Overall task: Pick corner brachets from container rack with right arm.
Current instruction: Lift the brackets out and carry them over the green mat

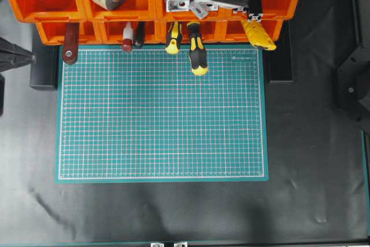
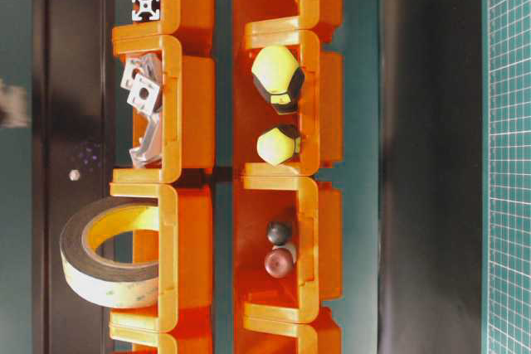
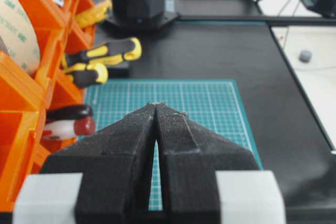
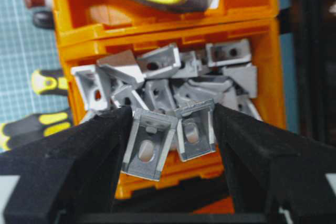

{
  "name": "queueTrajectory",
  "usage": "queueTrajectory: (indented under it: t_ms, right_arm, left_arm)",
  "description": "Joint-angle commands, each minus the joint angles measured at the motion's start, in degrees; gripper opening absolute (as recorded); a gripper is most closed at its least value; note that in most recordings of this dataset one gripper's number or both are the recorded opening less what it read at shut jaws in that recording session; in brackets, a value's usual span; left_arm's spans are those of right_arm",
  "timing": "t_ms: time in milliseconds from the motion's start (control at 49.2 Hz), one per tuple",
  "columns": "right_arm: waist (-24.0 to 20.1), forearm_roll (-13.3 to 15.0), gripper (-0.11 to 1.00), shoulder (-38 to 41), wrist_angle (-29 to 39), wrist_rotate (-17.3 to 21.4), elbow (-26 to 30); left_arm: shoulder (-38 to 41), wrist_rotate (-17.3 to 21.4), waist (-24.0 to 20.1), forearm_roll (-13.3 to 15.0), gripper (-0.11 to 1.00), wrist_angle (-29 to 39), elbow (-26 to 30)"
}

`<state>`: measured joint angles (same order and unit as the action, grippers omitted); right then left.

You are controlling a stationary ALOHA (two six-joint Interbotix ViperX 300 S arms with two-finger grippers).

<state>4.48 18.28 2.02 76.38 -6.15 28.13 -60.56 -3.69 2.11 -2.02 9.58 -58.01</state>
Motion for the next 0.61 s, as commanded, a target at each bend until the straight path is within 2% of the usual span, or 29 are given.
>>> queueTrajectory:
  t_ms: [0,163,285,407,590]
  right_arm:
    - [-0.79,0.53,0.52,-2.37,0.26,-0.18,3.25]
    - [-1.14,0.53,0.52,-2.37,0.44,-0.26,3.87]
    - [-2.81,0.53,0.52,-2.99,0.88,-0.18,4.04]
    - [-8.53,0.53,0.52,-5.54,1.58,0.35,2.99]
    - [-18.90,0.53,0.52,-8.70,1.93,1.85,-2.46]
  left_arm:
    - [-0.26,-0.18,0.09,-0.18,0.00,-0.09,1.93]
    - [-0.26,-0.26,0.79,-0.18,0.00,0.18,1.93]
    - [-0.62,-2.29,2.11,-0.18,0.00,1.41,2.20]
    - [-1.32,-5.19,2.81,-0.18,0.00,2.37,2.29]
    - [-2.90,-7.29,3.16,-0.09,0.00,2.37,2.81]
